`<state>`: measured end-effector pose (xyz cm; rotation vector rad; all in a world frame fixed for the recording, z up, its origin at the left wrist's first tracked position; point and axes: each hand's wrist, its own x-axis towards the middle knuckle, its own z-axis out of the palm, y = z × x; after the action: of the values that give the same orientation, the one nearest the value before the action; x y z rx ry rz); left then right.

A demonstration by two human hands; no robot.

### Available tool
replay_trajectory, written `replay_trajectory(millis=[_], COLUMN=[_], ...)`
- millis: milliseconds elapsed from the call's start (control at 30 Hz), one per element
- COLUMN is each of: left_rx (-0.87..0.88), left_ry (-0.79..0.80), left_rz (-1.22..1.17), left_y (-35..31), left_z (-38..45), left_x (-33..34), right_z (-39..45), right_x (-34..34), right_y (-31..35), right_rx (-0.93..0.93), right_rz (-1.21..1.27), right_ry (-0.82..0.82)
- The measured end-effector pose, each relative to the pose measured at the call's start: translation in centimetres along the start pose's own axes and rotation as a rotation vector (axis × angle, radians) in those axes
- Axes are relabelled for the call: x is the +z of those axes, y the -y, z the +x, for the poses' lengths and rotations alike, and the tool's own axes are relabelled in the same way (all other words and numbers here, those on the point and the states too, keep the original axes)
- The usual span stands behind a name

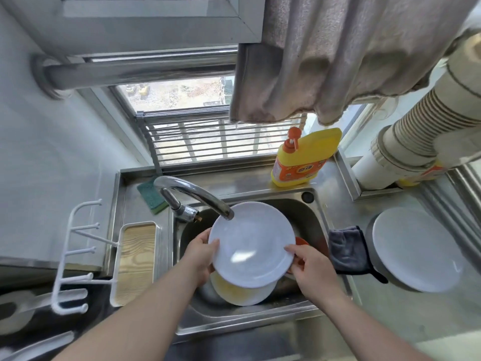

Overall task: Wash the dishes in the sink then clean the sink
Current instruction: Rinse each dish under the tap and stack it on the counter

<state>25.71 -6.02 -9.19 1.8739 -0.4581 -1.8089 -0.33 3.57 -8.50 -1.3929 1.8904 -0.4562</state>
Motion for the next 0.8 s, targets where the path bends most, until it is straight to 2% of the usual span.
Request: replay_trajectory(millis=[33, 100, 167, 200, 267, 300, 400, 533, 667, 800], left_rx=[-0.035, -0.138, -0.266, -0.32, -0.388, -0.39, -0.351, -0.28, -0.229, -0.234], left_ry=[0.022, 0.081, 0.154, 0.187, 0.201, 0.197, 0.211, 0.15, 0.079, 0.07], left_rz=[-0.014, -0.091, -0.166, -0.22, -0.279, -0.276, -0.175, -0.021, -0.019, 0.007], left_y=[0.0, -0.2, -0.2, -0.2, 0.3, 0.7, 1.7, 2.7, 2.6, 2.9], left_z=[0.0, -0.3, -0.8, -1.0, -0.9, -0.7, -0.4, 0.0, 0.1, 0.2], left_x=[0.3, 0.8, 1.1, 1.3, 1.7, 1.9, 2.5, 2.1, 0.4, -2.0], right_z=[-0.1, 0.1, 0.4, 0.6, 1.3, 1.9, 3.5, 4.5, 5.0, 4.7], right_x=[-0.6, -2.0, -3.5, -4.1, -4.3, -4.0, -2.3, -0.5, 1.6, 3.8], right_y=[-0.1, 0.0, 1.1, 1.9, 3.4, 3.7, 3.3, 2.5, 2.5, 3.2], right_rx=[-0.102, -0.238, -0.3, -0.285, -0.11, -0.007, 0.194, 0.452, 0.593, 0.616], right_rz=[-0.119, -0.172, -0.092, 0.022, 0.357, 0.46, 0.564, 0.752, 0.883, 0.866], right_ry=[-0.054, -0.182, -0.236, -0.195, -0.041, -0.016, -0.071, -0.069, -0.067, -0.016])
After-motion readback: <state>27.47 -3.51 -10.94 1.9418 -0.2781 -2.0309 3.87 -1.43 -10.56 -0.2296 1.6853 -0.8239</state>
